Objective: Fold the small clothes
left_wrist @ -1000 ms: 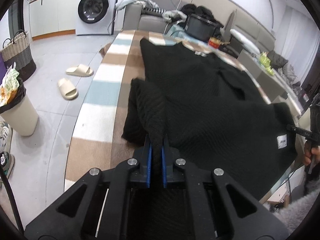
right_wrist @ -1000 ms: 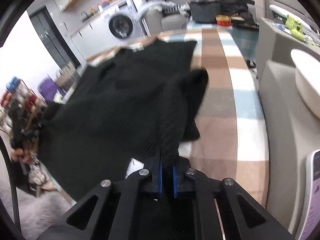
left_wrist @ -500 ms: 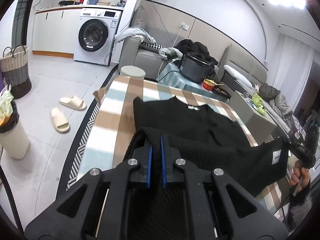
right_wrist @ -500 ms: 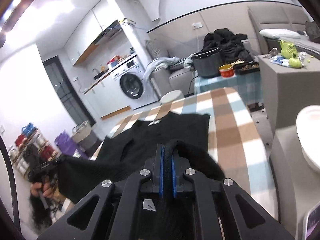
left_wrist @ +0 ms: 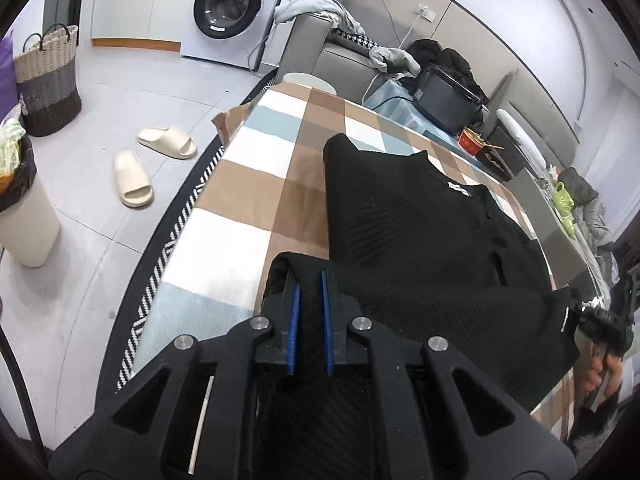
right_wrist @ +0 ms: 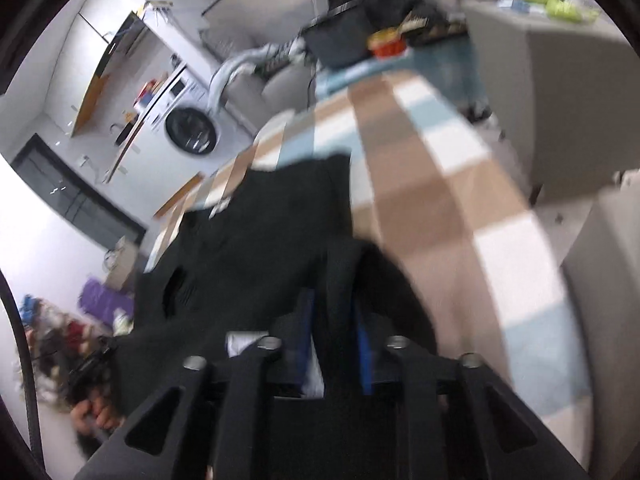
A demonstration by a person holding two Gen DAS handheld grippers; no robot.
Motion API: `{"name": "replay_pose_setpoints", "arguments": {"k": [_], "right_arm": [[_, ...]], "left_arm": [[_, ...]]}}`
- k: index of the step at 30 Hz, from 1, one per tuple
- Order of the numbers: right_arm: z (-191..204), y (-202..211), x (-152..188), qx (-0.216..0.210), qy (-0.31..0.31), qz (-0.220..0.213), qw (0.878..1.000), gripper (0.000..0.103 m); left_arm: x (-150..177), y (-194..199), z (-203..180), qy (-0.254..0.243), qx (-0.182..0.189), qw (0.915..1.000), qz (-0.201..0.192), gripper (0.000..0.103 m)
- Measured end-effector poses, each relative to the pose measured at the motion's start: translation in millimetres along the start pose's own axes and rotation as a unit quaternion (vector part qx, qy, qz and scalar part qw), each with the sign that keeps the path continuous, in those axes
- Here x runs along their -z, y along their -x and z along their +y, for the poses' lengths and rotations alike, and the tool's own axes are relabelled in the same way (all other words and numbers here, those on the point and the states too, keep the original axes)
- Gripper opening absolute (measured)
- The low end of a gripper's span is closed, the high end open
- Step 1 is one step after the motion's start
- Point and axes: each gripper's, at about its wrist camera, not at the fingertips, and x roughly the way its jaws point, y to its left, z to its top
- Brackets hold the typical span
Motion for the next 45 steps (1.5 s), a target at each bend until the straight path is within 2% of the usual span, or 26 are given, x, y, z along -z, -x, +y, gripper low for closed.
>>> {"name": "replay_pose_setpoints", "arguments": {"k": [3, 4, 5, 6, 9, 11, 13, 15, 16, 17, 18, 20, 22, 25, 27, 29, 31, 39, 41, 45], "right_arm": [[0.0, -0.5, 12.3, -0.005, 0.025, 0.01, 1.0, 0.025], [1.5, 1.2, 15.5, -0.002, 0.034, 0.004, 0.999, 0.021], [3.4, 1.8, 16.4, 0.004, 0.045, -0.005, 0.999, 0.007], [5.1, 3.6, 17.5, 0.001, 0.052, -0.006, 0.999, 0.005], [3.7, 23.1, 18.8, -0.023, 0.049, -0.022, 0.998, 0.005], [-3.9, 39.4, 17.8, -0.02, 0.03, -0.03, 0.999, 0.005], [-10.0, 48.4, 19.4, 0.007, 0.019, -0.031, 0.999, 0.005], [-9.2, 45.1, 23.2, 0.045, 0.036, -0.016, 0.998, 0.011], [-10.2, 43.4, 24.2, 0.042, 0.033, -0.013, 0.998, 0.013], [-12.2, 41.4, 25.1, 0.033, 0.028, -0.007, 0.999, 0.024], [-13.6, 39.1, 25.3, 0.035, 0.023, -0.003, 0.999, 0.04], [-12.8, 36.0, 24.9, 0.049, 0.026, -0.017, 0.998, 0.055], [-9.4, 26.9, 22.1, 0.04, 0.036, -0.02, 0.998, 0.056], [0.0, 4.0, 19.9, 0.033, 0.053, -0.001, 0.998, 0.055], [10.3, -10.8, 23.0, 0.031, 0.072, 0.023, 0.997, 0.039], [20.4, -17.9, 30.4, 0.045, 0.098, 0.033, 0.994, 0.038], [25.3, -19.6, 38.2, 0.058, 0.12, 0.035, 0.991, 0.037], [24.2, -1.3, 62.9, 0.054, 0.135, 0.078, 0.986, 0.036], [18.8, 7.2, 69.2, 0.047, 0.124, 0.076, 0.988, 0.037], [5.1, 30.6, 73.3, 0.03, 0.088, 0.065, 0.994, 0.037]], "left_arm": [[0.4, -3.6, 0.5, 0.001, 0.001, 1.0, 0.002, 0.006], [0.1, -5.1, 0.7, 0.002, 0.003, 1.0, 0.0, 0.006], [-0.3, -6.2, 0.4, 0.001, 0.003, 1.0, -0.003, 0.006], [-0.9, -6.7, -0.2, 0.001, 0.003, 1.0, -0.003, 0.006], [-1.0, -4.7, 0.4, 0.003, 0.003, 1.0, -0.003, 0.006], [-1.1, -5.0, 0.6, 0.003, 0.001, 1.0, -0.001, 0.006], [-0.6, -6.0, 1.0, 0.005, 0.002, 1.0, 0.005, 0.006], [1.5, -6.1, 1.6, 0.006, 0.004, 0.9999, 0.012, 0.006], [2.4, -6.0, 1.8, 0.006, 0.005, 0.9999, 0.012, 0.006], [3.6, -5.7, 2.0, 0.004, 0.002, 0.9999, 0.015, 0.009], [4.0, -6.1, 1.8, 0.003, -0.002, 0.9999, 0.016, 0.011], [5.1, -7.7, 0.5, -0.001, -0.01, 0.9998, 0.019, 0.021], [7.1, -11.2, -1.5, -0.005, -0.011, 0.9996, 0.025, 0.023], [10.3, -21.0, -9.8, -0.021, -0.008, 0.9991, 0.035, 0.023], [14.0, -25.4, -17.0, -0.037, -0.004, 0.9985, 0.041, 0.023], [19.1, -28.3, -23.5, -0.053, 0.001, 0.9973, 0.052, 0.021], [26.9, -29.2, -31.4, -0.082, -0.012, 0.995, 0.055, 0.021], [54.5, -6.0, -35.2, -0.121, -0.004, 0.9896, 0.078, 0.021], [62.2, 3.1, -30.7, -0.115, -0.002, 0.9902, 0.079, 0.025], [65.2, 21.9, -16.5, -0.082, 0.01, 0.9931, 0.084, 0.026]]}}
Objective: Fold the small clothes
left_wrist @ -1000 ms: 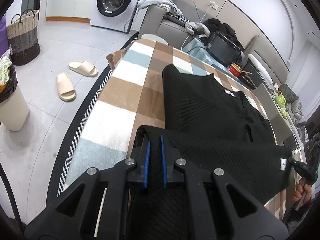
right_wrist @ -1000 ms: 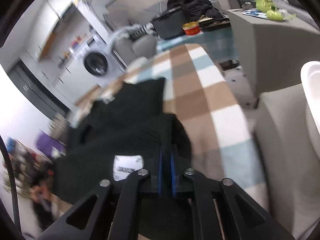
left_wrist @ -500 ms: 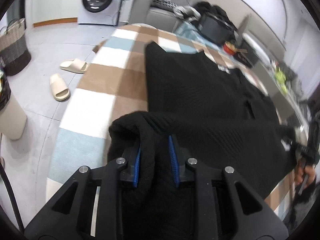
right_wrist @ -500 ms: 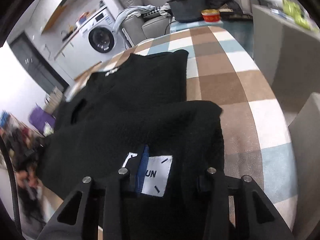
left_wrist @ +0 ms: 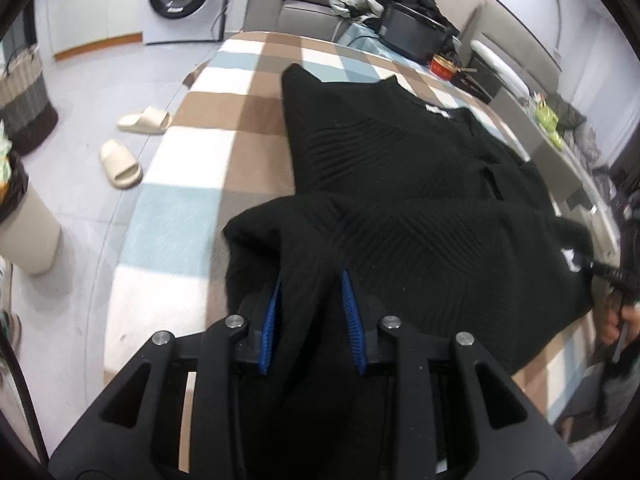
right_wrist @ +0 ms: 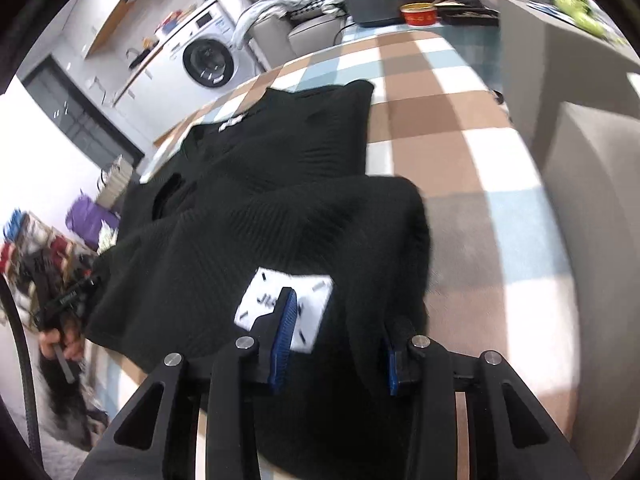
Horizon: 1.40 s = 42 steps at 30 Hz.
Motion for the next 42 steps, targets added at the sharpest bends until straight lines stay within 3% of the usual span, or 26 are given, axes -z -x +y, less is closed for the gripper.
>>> {"name": "replay_pose_setpoints", "arguments": {"k": [5, 9, 23, 24, 26, 27, 31, 35, 42], "right_arm": [[-5.9, 29.5, 12.7, -0.055, -0.009, -0.033, 0.998, 0.04], [-5.0, 28.7, 17.6, -0.073, -0.016, -0.027, 0.997, 0.04], [-9.7, 28.8, 32.6, -0.057, -0.019, -0.025, 0.998, 0.04], [-8.3, 27.3, 32.2, -0.051, -0.013, -0.027, 0.998, 0.032], [-3.5, 23.2, 31.5, -0.027, 0.005, -0.03, 0.999, 0.012], [-1.0, 21.0, 31.1, -0.011, 0.015, -0.027, 0.999, 0.006], [3.3, 39.8, 26.8, -0.022, 0.025, -0.078, 0.996, 0.005], [7.7, 70.0, 5.7, -0.072, 0.001, -0.158, 0.985, 0.005], [14.4, 65.9, -45.4, -0.104, -0.026, -0.193, 0.975, 0.005]], "left_arm": [[10.6, 27.3, 9.4, 0.016, 0.017, 0.9996, -0.012, 0.026], [25.3, 33.5, 10.6, 0.018, 0.013, 0.9998, -0.003, 0.026], [45.8, 38.9, 16.0, 0.04, 0.001, 0.9992, -0.008, 0.03], [45.0, 37.5, 15.4, 0.041, -0.002, 0.9991, -0.011, 0.028], [43.0, 35.7, 13.1, 0.039, -0.007, 0.999, -0.021, 0.002], [41.8, 36.5, 11.8, 0.037, -0.011, 0.9989, -0.026, 0.002], [33.0, 55.8, 11.5, 0.05, 0.014, 0.9961, -0.072, 0.001], [11.2, 74.0, 8.8, 0.057, 0.029, 0.9907, -0.121, 0.001], [-46.6, 77.3, 2.6, 0.051, 0.036, 0.9844, -0.165, 0.001]]}}
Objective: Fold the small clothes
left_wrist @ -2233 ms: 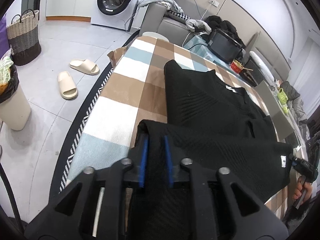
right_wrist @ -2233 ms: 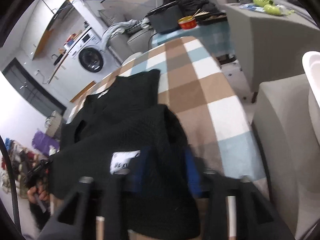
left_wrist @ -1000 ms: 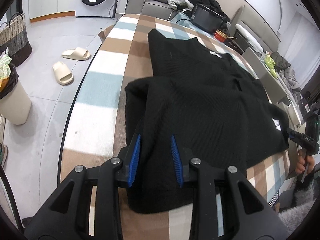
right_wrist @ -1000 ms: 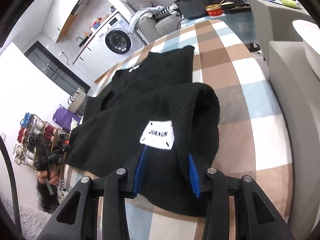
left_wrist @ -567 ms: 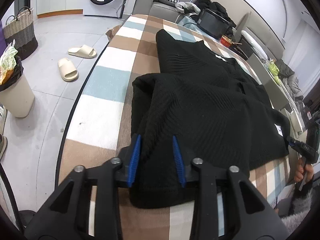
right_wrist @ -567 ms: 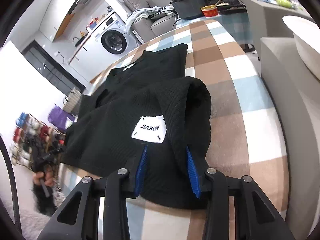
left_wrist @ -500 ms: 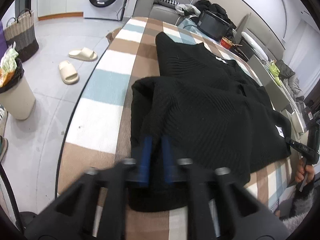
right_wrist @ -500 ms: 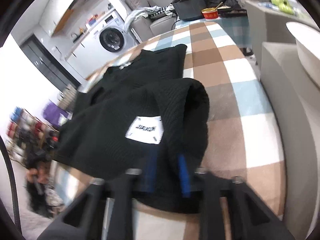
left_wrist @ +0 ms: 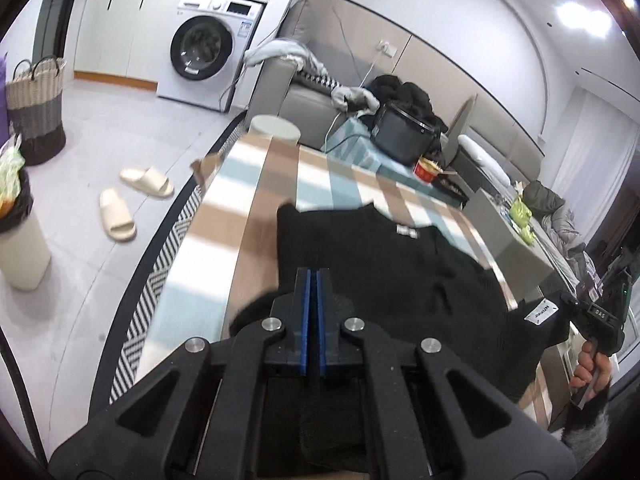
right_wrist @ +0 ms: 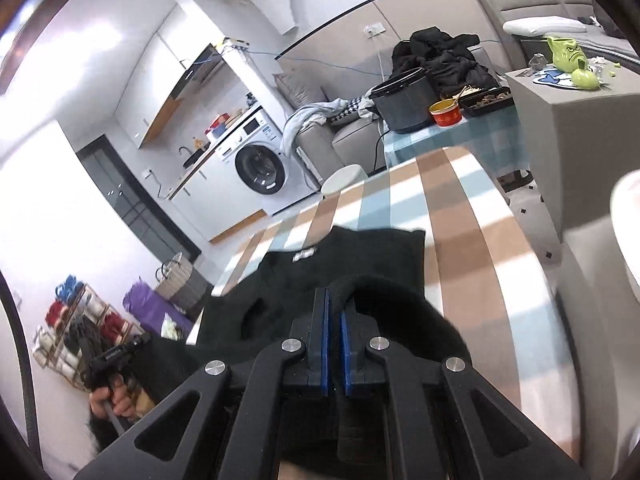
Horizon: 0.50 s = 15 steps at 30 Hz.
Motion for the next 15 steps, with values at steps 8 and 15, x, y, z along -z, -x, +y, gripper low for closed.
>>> {"name": "replay_pose_setpoints", "arguments": {"k": [8, 15], "right_arm": [[-25.8, -58.0, -52.9, 0.018, -0.087, -0.04, 0.995, 0.005], [-45.7, -105.1, -50.6, 0.082, -0.1, 0.085, 0.988, 0.029]], "left_arm": [[-63.1, -41.1, 13.6, 0.03, -0.016, 0.999, -0.03, 0.0], [-38.8, -66.1, 30.3, 0.049, -0.031, 0.9964, 0.062, 0.0]]}}
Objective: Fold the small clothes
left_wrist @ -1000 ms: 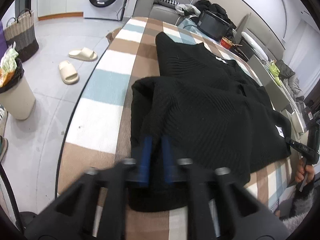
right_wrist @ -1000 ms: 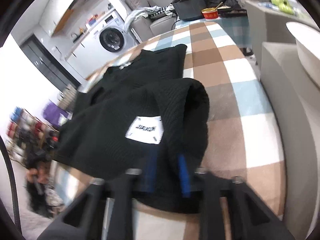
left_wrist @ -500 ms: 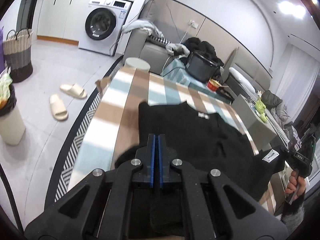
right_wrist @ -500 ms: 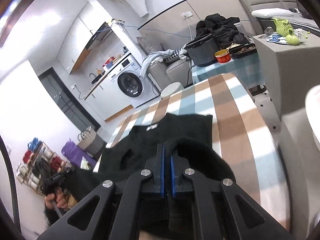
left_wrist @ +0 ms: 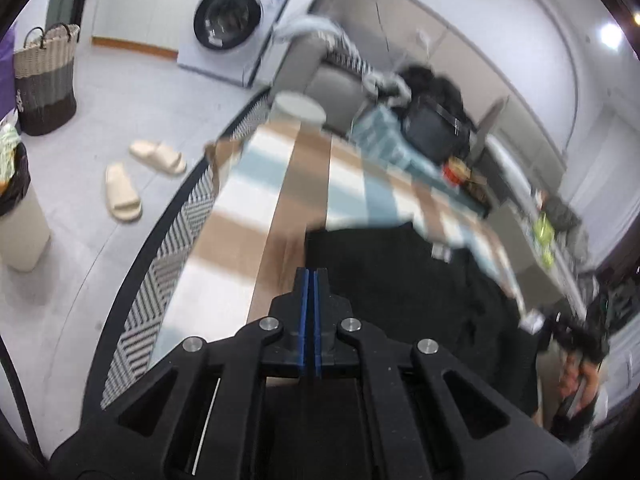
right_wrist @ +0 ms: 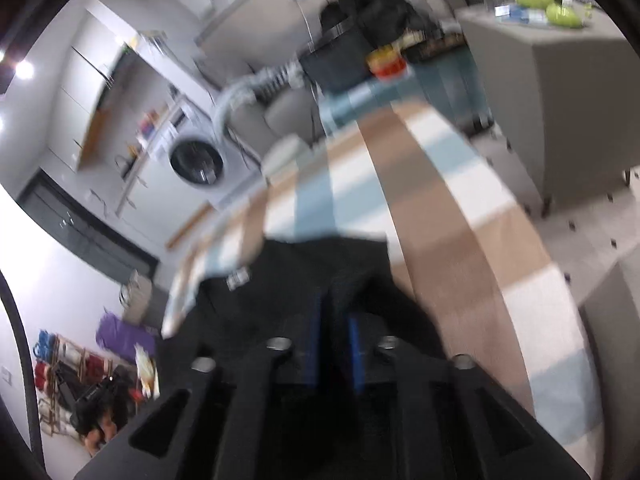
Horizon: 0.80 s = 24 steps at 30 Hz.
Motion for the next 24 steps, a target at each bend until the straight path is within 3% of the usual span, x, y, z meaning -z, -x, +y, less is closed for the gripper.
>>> {"name": "replay_pose_setpoints", "arguments": {"k": [1, 2, 8, 14, 19, 22, 24], "right_arm": [[-2.5, 1.9, 3.9, -0.004, 0.001, 0.007, 1.0, 0.045], [-4.5, 8.2, 8.7, -0.004, 0.009, 0.007, 1.0, 0.052], [-16.9, 41.8, 41.7, 0.022, 0.025, 0.006, 0.999, 0.058], [-24.9, 59.5, 78.2, 0.019, 0.017, 0.024, 0.999, 0.058], [-21.6, 58.0, 87.9, 0.008, 0.018, 0.03, 0.999, 0.058], [-19.5, 52.3, 95.0, 0.003, 0.012, 0.05, 0.999, 0.058], [-17.5, 50.5, 102.4, -0.002, 0.011, 0.064, 0.998, 0.058]], "left_arm": [[10.1, 0.9, 0.6, -0.01, -0.01, 0.9998, 0.016, 0.0], [20.6, 2.5, 1.7, -0.017, -0.017, 0.9993, 0.028, 0.001], [84.1, 22.4, 7.0, -0.028, -0.036, 0.9949, 0.09, 0.017], [125.8, 22.3, 7.7, -0.023, -0.025, 0.9908, 0.131, 0.019], [127.3, 9.7, 2.9, -0.023, -0.025, 0.9917, 0.124, 0.019], [119.4, 15.3, -2.1, -0.03, -0.017, 0.9949, 0.095, 0.004], [113.7, 21.8, -4.6, -0.029, -0.009, 0.9967, 0.075, 0.003]]}}
